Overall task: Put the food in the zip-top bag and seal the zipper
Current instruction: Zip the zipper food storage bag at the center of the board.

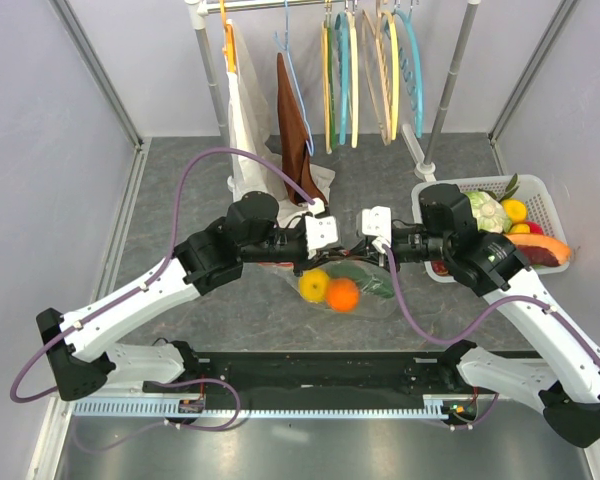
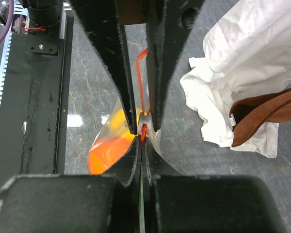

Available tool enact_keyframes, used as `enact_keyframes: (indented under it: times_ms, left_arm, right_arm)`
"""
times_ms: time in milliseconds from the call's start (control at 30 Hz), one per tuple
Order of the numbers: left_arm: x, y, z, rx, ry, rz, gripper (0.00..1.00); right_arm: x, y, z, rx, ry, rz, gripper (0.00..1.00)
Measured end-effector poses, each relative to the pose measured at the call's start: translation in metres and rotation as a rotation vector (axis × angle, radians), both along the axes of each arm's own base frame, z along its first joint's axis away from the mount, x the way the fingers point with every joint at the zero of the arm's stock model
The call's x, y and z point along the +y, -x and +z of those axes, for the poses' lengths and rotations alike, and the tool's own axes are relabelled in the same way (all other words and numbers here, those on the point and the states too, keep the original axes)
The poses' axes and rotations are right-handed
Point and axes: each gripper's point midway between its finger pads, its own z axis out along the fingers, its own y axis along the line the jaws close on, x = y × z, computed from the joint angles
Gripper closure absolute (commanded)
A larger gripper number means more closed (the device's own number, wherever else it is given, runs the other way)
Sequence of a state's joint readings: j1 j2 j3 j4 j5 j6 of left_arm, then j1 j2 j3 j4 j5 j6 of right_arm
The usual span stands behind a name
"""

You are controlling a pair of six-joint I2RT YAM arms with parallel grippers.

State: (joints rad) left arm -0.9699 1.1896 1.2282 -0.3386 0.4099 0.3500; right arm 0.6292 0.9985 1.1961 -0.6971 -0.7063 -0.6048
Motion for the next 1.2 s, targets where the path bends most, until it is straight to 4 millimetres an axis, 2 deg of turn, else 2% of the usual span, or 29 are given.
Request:
enact_keyframes:
  times_ms: [100,233,667,1200]
  left_arm:
    - [0.0,0.002,-0.001,0.003,-0.001,-0.012,0.9]
    - [0.0,0.002,-0.002,-0.001,-0.004,-0.016,0.96]
    - [0.005,0.0,-0.01,-0.02,-0.022,-0.013,0.97]
    - [0.026,-0.008,-0.028,-0.042,-0.066,0.018,0.97]
  right_arm:
    - [0.0,-0.001,0.001,-0.005,0.0,-0.003,1.0]
    - [-0.001,-0.001,0.001,-0.004,0.003,-0.005,1.0]
    - [-0.002,0.002,-0.002,0.001,0.012,-0.001,1.0]
    - [-0.004,0.004,0.002,-0.013,0.007,-0.001,1.0]
